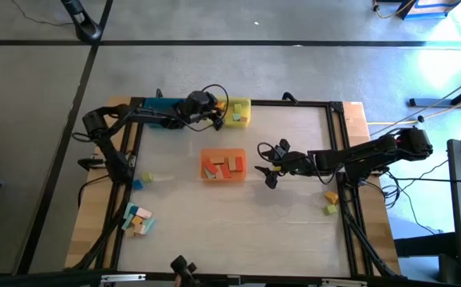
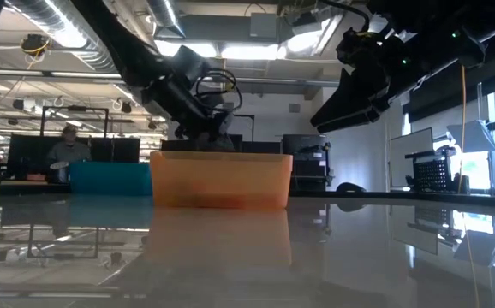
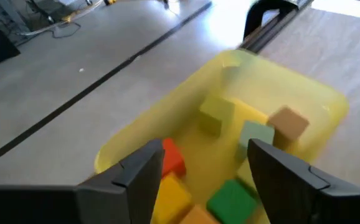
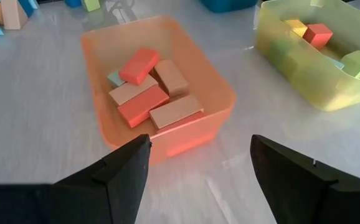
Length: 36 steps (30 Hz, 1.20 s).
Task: Sort blocks by size
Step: Put the yellow square block into the yellow bin, then put the light green square block into the yellow bin
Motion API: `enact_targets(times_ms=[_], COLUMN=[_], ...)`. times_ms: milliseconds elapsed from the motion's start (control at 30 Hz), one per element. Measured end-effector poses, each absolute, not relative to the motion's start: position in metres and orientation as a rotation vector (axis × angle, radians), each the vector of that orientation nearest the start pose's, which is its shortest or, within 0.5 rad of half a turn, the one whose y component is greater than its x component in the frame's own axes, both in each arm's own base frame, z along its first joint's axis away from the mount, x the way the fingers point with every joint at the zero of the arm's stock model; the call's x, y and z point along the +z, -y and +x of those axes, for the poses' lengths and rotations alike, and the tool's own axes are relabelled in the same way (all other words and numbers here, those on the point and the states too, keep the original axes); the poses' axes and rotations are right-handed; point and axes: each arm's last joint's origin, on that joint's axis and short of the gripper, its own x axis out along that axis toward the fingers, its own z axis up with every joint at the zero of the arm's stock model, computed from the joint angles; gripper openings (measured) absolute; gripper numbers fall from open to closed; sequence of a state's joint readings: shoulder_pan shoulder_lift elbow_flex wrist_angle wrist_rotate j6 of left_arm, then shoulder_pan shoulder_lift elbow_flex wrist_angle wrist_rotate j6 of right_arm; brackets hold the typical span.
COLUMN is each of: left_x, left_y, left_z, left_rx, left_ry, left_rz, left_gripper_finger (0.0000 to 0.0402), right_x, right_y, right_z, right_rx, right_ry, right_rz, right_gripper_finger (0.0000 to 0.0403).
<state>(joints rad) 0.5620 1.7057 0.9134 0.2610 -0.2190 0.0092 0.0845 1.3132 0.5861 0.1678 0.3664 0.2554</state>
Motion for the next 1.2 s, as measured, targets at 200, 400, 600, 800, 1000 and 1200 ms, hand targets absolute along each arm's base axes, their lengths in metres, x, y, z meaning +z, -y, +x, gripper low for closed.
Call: enact_targets(times_ms=[200, 400, 600, 800, 1000, 1200], left_x=[0.215, 0.250, 0.259, 0.247, 0.239, 0.235], left_y=[-0.170, -0.120, -0.070, -0.031, -0.003, 0.017], left_z=[0.280, 0.264, 0.246, 0.233, 0.223, 0.210], left_rx=[0.715, 0.590, 0.466, 0.402, 0.397, 0.450], left_ry=[-0.614, -0.671, -0.810, -1.013, -1.145, -1.247], left_rz=[-0.061, -0.025, -0.057, -0.125, -0.182, -0.252], left_gripper_finger=[0.0218, 0.0210, 0.0209, 0.0209, 0.0209, 0.0209], right_x=[0.190, 0.190, 0.190, 0.190, 0.190, 0.190], right_y=[-0.011, -0.011, -0.011, -0.011, -0.011, -0.011], right_z=[0.256, 0.256, 0.256, 0.256, 0.256, 0.256], right_rx=[-0.342, -0.342, -0.342, -0.334, -0.334, -0.334], right_ry=[-0.514, -0.512, -0.512, -0.518, -0.518, -0.517], right_rz=[0.120, 0.121, 0.121, 0.122, 0.123, 0.123], right_gripper_finger=[0.0276, 0.0276, 0.0276, 0.0276, 0.0276, 0.0276])
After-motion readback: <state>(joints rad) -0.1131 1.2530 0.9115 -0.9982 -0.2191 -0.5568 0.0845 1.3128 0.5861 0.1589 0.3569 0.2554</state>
